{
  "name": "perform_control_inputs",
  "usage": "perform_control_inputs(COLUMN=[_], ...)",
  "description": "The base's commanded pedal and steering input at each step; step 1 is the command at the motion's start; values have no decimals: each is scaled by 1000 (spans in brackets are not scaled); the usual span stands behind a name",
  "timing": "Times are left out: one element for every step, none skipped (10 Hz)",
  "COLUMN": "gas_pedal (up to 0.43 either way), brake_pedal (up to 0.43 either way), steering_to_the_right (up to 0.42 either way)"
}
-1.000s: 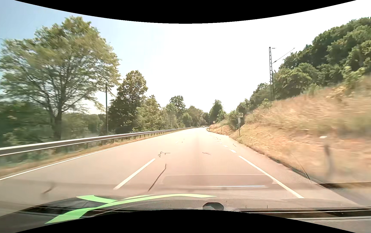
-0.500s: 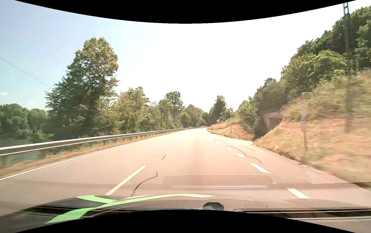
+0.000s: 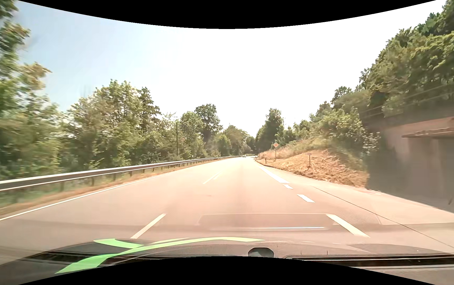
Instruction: Follow the waypoints while adhering to traffic rules and regulations
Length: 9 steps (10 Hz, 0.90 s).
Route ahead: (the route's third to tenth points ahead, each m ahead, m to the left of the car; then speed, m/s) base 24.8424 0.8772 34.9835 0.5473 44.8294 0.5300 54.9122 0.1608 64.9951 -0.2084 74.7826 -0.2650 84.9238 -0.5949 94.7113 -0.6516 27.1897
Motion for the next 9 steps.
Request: perform_control_inputs(gas_pedal=[209,220,228,228,240,240,228,228,220], brake_pedal=[0,0,0,0,0,0,0,0,0], steering_to_the_right=[0,1,1,1,1,1,2,2,2])
